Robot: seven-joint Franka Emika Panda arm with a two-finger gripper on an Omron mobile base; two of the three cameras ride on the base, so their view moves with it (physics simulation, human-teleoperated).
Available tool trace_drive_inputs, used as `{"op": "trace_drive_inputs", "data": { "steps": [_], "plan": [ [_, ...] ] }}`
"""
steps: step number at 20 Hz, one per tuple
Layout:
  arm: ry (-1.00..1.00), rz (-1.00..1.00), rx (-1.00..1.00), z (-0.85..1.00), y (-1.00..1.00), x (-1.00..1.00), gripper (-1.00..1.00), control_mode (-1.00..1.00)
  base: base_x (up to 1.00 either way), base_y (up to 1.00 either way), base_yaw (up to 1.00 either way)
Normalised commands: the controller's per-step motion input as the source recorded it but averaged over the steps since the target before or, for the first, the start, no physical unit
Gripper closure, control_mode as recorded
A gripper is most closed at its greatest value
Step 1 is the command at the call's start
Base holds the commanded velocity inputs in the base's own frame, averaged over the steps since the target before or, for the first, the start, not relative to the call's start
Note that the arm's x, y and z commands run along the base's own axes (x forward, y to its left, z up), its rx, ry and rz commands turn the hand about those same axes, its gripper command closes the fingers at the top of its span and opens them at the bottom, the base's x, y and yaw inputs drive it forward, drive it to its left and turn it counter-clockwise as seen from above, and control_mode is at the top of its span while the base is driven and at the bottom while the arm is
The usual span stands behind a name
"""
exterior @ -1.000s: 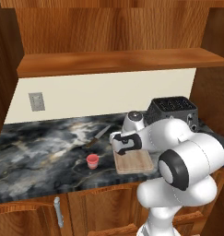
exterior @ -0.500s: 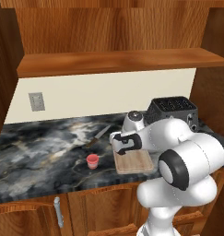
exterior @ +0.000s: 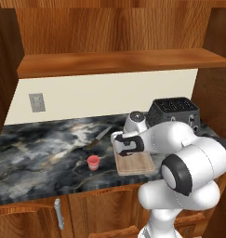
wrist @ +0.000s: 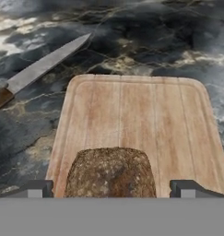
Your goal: Pick the bread, place it on the cutting board, pick the jam, place it on the counter, and close the cabinet.
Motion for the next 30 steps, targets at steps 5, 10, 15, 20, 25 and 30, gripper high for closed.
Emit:
{"op": "trace_drive_inputs", "data": {
  "steps": [5,10,15,20,25,30],
  "plan": [
    [-0.05,0.0,0.0,0.02,0.0,-0.01,-1.0,-1.0,0.0,0.0,0.0],
    [-0.14,0.0,0.0,0.1,0.0,-0.09,-1.0,-1.0,0.0,0.0,0.0],
    [-0.23,0.0,0.0,0.1,0.0,-0.18,-1.0,-1.0,0.0,0.0,0.0],
    [-0.22,0.0,0.0,0.18,0.0,-0.18,-1.0,-1.0,0.0,0.0,0.0],
    [-0.14,0.0,0.0,0.27,0.0,-0.19,-1.0,-1.0,0.0,0.0,0.0],
    [-0.11,0.0,0.0,0.23,0.0,-0.25,-1.0,-1.0,0.0,0.0,0.0]
  ]
}}
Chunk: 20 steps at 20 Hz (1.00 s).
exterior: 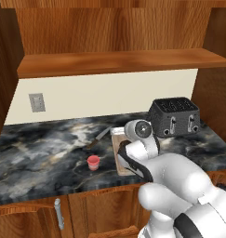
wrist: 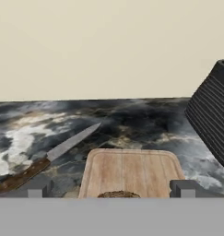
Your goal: Pick the bread, place it on the cutting board, pick the jam, place it on the counter, and close the cabinet.
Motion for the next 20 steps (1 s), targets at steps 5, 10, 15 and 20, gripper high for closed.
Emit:
{"op": "trace_drive_inputs", "data": {
  "steps": [5,10,15,20],
  "plan": [
    [-0.11,0.0,0.0,0.16,0.0,-0.28,-1.0,-1.0,0.0,0.0,0.0],
    [-0.14,0.0,0.0,0.15,0.0,-0.29,-1.0,-1.0,0.0,0.0,0.0],
    [-0.11,0.0,0.0,0.11,0.0,-0.31,-1.0,-1.0,0.0,0.0,0.0],
    [-0.1,0.0,0.0,0.07,0.0,-0.38,-1.0,-1.0,0.0,0.0,0.0]
  ]
}}
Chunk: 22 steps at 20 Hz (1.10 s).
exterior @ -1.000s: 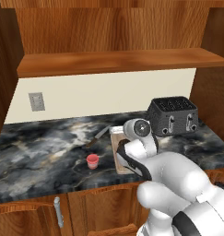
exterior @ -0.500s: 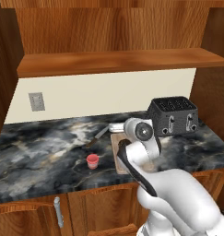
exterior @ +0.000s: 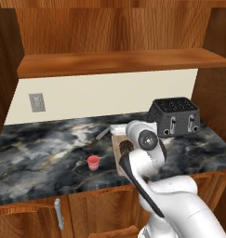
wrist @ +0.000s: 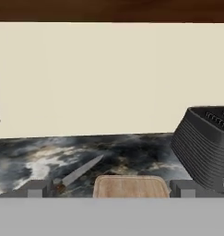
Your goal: Pick the bread, place it on the cutting board, pick the jam, place it on the counter, and close the cabinet.
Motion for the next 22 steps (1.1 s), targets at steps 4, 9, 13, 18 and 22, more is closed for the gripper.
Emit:
{"op": "trace_drive_inputs", "data": {
  "steps": [4,9,13,18,22],
  "plan": [
    [-0.14,0.02,0.0,0.1,0.0,-0.49,-1.0,-1.0,0.0,0.0,0.0],
    [-0.17,0.04,0.0,0.13,0.0,-0.63,-1.0,-1.0,0.0,0.0,0.0],
    [-0.16,0.04,0.0,0.16,0.0,-0.62,-1.0,-1.0,0.0,0.0,0.0],
    [-0.18,0.04,0.0,0.09,0.0,-0.57,-1.0,-1.0,0.0,0.0,0.0],
    [-0.21,0.04,0.0,0.11,0.0,-0.59,-1.0,-1.0,0.0,0.0,0.0]
  ]
}}
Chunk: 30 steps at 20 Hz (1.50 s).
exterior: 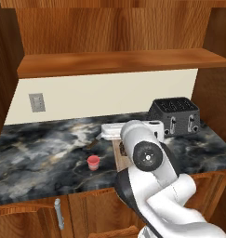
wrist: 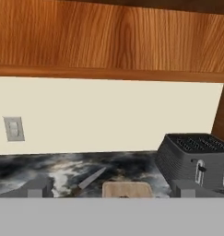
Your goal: Pick the bread, place it on the cutting board, pick the jam, place it on the counter, and close the cabinet.
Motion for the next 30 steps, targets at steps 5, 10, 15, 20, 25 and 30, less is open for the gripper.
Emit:
{"op": "trace_drive_inputs", "data": {
  "steps": [5,10,15,20,25,30],
  "plan": [
    [-0.19,0.04,0.0,0.08,0.0,-0.57,-1.0,-1.0,0.0,0.0,0.0],
    [-0.14,0.04,0.0,0.09,0.0,-0.58,-1.0,-1.0,0.0,0.0,0.0],
    [-0.13,0.04,0.0,0.03,0.0,-0.54,-1.0,-1.0,0.0,0.0,0.0],
    [-0.12,0.04,0.0,0.07,0.0,-0.51,-1.0,-1.0,0.0,0.0,0.0],
    [-0.11,0.03,0.0,0.03,0.0,-0.48,-1.0,-1.0,0.0,0.0,0.0],
    [-0.06,0.04,0.0,0.0,0.07,-0.26,-1.0,-1.0,0.0,0.0,0.0]
  ]
}}
